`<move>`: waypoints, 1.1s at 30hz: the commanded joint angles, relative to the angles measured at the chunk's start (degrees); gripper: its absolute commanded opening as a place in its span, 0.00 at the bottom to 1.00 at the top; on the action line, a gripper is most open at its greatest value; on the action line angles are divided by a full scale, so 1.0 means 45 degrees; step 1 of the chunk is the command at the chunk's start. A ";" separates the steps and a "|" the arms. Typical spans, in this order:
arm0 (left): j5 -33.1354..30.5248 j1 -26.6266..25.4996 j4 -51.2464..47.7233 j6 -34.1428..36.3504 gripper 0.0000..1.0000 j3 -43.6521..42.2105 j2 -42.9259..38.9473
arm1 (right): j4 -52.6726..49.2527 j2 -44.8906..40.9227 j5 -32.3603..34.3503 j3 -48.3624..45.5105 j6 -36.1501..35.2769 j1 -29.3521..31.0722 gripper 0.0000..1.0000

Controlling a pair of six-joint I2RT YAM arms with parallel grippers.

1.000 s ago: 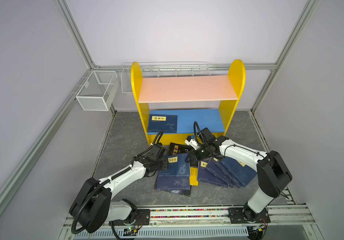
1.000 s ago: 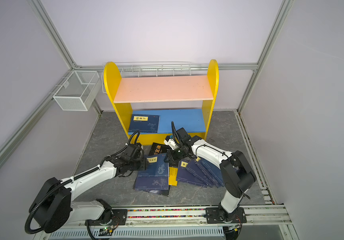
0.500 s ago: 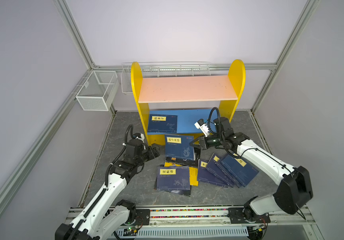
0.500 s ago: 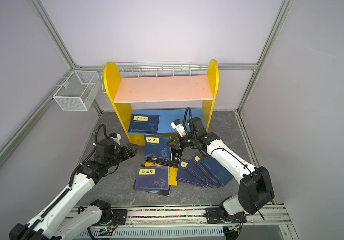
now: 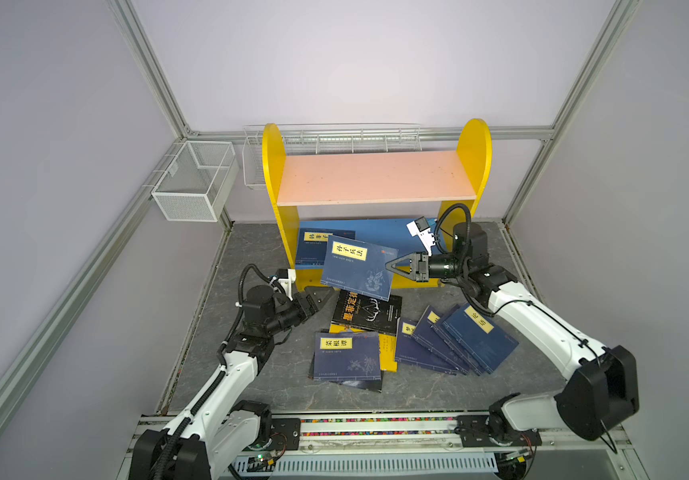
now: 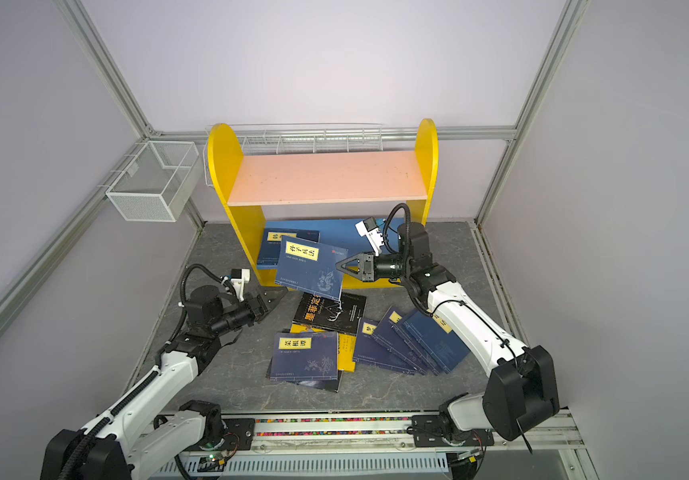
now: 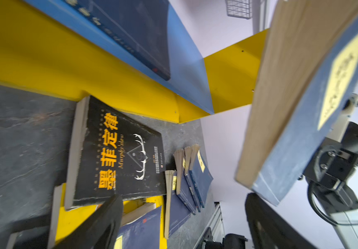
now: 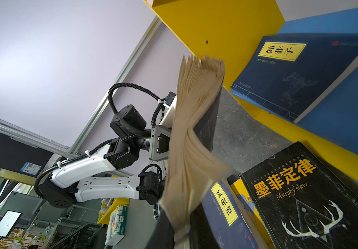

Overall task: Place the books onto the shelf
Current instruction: 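Lift the dark-blue book upright with the right gripper toward the blue shelf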

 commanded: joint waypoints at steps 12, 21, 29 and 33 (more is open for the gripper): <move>0.0929 0.0025 0.2805 -0.0329 0.64 0.0405 0.0353 | 0.2245 0.0392 -0.0999 -0.1074 0.1487 0.0450 0.07; 0.0738 0.0005 0.3004 -0.0456 0.10 0.0559 0.0678 | 0.1104 0.0567 -0.0005 -0.1236 0.0874 0.0477 0.15; -0.1397 0.0024 0.5981 -0.2107 0.00 -0.0512 0.0658 | 0.0242 -0.0176 0.4426 -0.1896 0.1187 0.0289 0.65; -0.1556 0.0013 0.7732 -0.3031 0.00 -0.0755 0.0799 | 0.1984 -0.0047 0.4074 -0.2624 0.2509 0.0314 0.65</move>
